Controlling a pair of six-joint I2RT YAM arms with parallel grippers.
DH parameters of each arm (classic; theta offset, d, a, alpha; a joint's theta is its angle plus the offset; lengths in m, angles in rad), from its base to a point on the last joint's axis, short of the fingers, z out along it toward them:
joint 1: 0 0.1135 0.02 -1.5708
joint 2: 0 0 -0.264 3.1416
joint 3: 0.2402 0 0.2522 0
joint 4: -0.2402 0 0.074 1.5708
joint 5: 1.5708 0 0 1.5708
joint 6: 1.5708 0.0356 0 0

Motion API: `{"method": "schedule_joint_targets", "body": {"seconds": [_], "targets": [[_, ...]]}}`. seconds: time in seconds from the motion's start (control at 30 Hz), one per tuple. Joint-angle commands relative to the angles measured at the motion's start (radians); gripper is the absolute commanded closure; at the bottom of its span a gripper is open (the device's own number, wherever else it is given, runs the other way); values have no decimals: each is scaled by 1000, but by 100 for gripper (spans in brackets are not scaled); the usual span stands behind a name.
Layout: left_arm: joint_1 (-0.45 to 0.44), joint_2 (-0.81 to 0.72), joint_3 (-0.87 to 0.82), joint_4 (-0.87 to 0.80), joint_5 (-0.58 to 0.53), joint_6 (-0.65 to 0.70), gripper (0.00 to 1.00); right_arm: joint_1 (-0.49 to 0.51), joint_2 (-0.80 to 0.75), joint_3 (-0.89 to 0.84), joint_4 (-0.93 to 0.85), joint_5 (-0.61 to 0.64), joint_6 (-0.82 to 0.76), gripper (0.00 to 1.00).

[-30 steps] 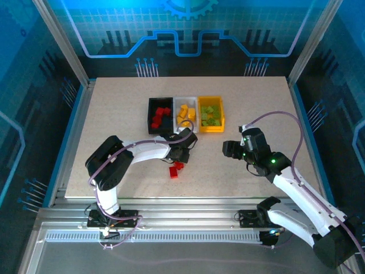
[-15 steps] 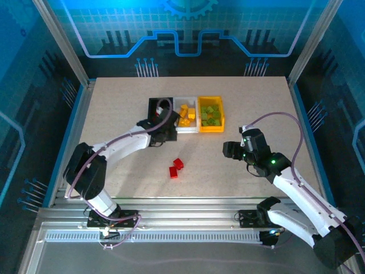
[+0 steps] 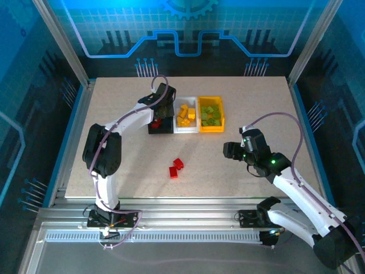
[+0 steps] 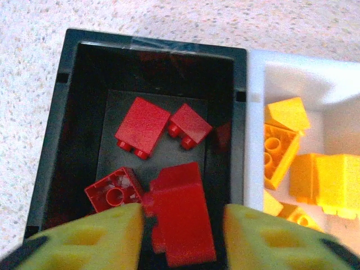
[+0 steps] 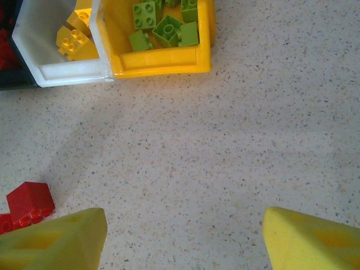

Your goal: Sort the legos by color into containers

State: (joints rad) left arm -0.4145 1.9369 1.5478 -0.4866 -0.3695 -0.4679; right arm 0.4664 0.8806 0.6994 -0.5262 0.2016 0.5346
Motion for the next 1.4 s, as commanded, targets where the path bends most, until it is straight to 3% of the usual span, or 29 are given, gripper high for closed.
{"method": "schedule_joint_targets", "body": {"seconds": [0.0, 0.23, 0.4, 0.57, 0.73, 1.2, 1.37], "targets": [[7, -5, 39, -46, 21, 0, 42, 14, -14, 31, -32, 16, 4, 26], [-41, -212, -164, 24, 78, -3, 14, 14, -4, 34, -19, 1, 10, 25], [-179, -352, -358, 38, 96, -8, 6, 17, 21, 30, 1, -14, 10, 25], [-346, -382, -480, 41, 177, -26, 6, 20, 36, 17, 27, -35, 9, 25], [-467, -333, -503, 21, 178, -10, 6, 34, 73, 13, 42, -77, -13, 25], [-494, -221, -533, 19, -1, 5, 9, 59, 81, 12, 38, -66, -21, 25], [-495, -164, -538, 39, 1, 0, 27, 59, 75, 8, 32, -57, -21, 25]]}}
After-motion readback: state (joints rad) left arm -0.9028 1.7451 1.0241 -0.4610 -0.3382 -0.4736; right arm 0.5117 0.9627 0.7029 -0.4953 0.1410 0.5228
